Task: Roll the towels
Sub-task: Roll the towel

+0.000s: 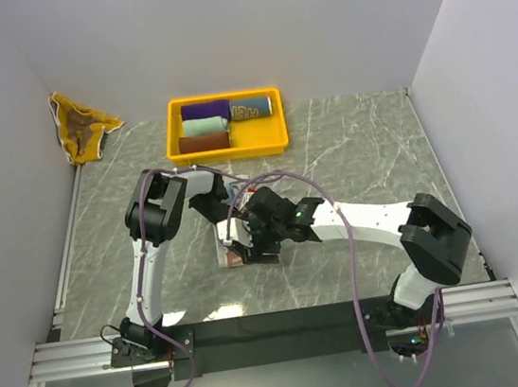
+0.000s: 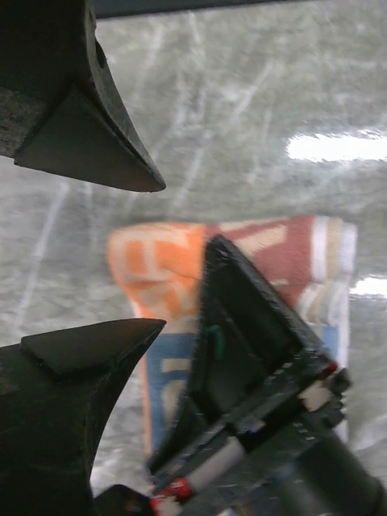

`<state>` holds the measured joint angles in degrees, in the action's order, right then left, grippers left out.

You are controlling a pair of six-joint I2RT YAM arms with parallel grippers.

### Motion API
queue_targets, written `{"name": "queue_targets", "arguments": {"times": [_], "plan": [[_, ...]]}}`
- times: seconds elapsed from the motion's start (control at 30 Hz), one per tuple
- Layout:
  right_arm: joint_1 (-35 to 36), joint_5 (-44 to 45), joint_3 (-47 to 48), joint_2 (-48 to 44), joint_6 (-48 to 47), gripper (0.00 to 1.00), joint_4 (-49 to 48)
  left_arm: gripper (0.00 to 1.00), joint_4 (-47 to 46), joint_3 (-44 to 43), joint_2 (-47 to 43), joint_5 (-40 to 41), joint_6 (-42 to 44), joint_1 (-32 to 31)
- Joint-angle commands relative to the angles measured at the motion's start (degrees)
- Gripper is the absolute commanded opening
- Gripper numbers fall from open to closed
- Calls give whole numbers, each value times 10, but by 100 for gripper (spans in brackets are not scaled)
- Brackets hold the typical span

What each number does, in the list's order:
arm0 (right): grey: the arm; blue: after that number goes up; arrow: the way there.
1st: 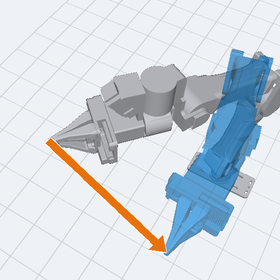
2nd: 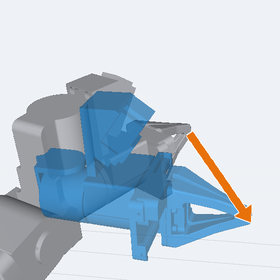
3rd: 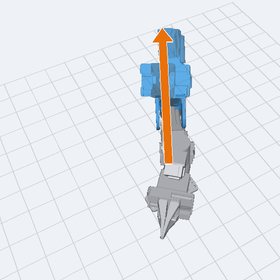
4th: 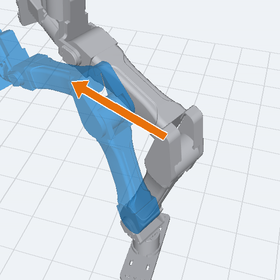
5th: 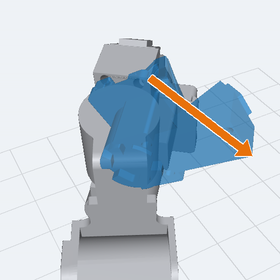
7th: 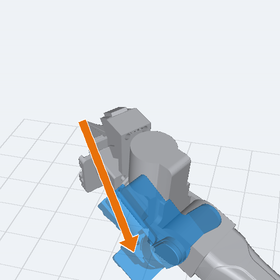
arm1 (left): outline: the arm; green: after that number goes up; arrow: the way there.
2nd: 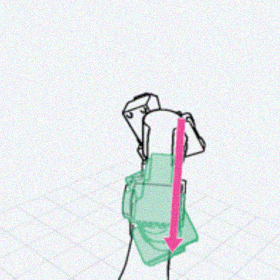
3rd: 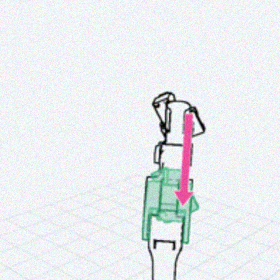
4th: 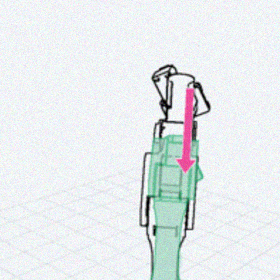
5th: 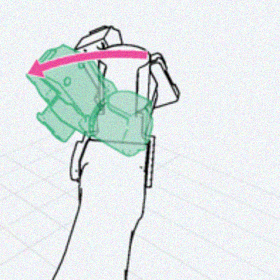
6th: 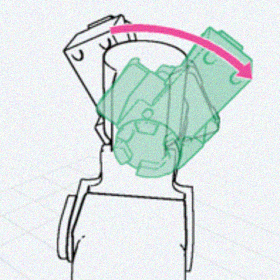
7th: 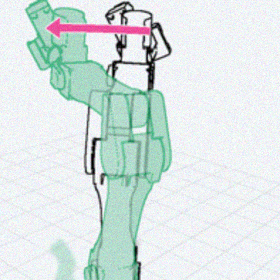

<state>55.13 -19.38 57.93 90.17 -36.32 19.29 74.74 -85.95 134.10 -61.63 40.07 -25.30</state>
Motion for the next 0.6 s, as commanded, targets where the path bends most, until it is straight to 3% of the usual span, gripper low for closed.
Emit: {"name": "queue_targets", "arguments": {"times": [0.0, 0.3, 0.4, 0.43, 0.5, 0.53, 0.57], "plan": [[13, 12, 7, 31, -4, 70, -70, 6, -81, 22, 41, 128, 52, 4], [39, 8, 59, 136, -5, 59, -52, 7, -67, 19, 47, 128, 68, 24], [39, -5, 77, 166, 5, 43, -29, 8, -72, 35, 33, 127, 77, 35], [39, -18, 86, 175, 7, 30, -25, 10, -73, 40, 27, 121, 80, 44], [38, -29, 94, 182, 19, 13, -13, 13, -93, 61, 3, 112, 80, 53], [38, -36, 102, 185, 22, 0, -7, 20, -102, 69, -9, 108, 79, 61], [38, -48, 106, 189, 26, 0, 10, 23, -111, 78, -23, 104, 76, 67]]}}
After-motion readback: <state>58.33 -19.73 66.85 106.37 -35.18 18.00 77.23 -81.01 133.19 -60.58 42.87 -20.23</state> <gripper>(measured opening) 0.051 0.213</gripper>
